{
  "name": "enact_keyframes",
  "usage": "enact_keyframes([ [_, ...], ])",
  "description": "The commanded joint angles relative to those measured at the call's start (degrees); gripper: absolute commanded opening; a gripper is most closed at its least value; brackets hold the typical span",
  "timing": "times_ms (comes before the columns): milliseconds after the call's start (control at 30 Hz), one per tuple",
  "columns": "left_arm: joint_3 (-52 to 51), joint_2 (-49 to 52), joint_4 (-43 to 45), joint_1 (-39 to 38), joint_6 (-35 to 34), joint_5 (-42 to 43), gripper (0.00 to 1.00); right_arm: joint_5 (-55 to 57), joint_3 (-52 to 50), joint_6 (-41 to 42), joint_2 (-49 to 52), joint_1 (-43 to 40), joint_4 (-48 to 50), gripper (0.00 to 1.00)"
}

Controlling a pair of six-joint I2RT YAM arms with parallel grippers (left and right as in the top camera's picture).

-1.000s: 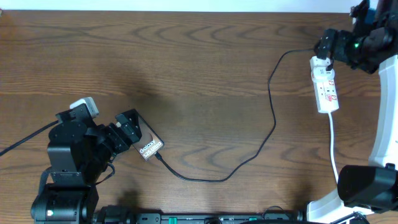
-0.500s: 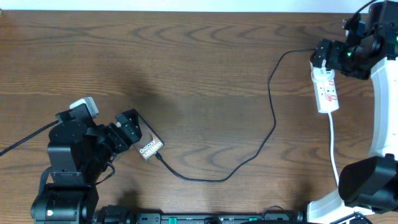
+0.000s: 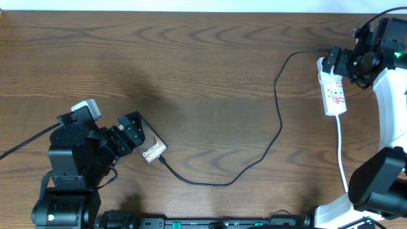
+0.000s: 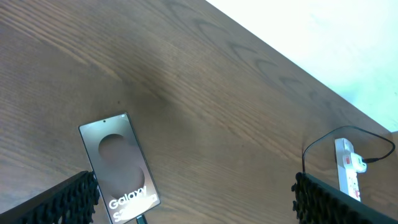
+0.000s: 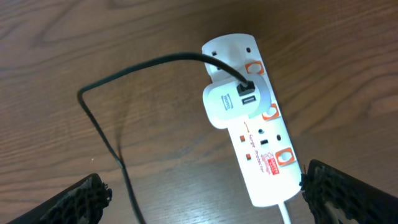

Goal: Plug charger to phone and switch on socket

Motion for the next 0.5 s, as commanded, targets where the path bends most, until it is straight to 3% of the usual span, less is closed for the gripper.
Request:
enact_keyframes([
  [0,1.1,0.0,0.0,-0.1,1.4,-0.2,0.98,1.5,-1.7,-0.8,-0.5,-1.0,2.3,0.99],
  [467,1.1,0.0,0.0,-0.1,1.4,-0.1,0.98,1.4,-5.7,-2.7,1.4,-3.6,8.8,0.99],
])
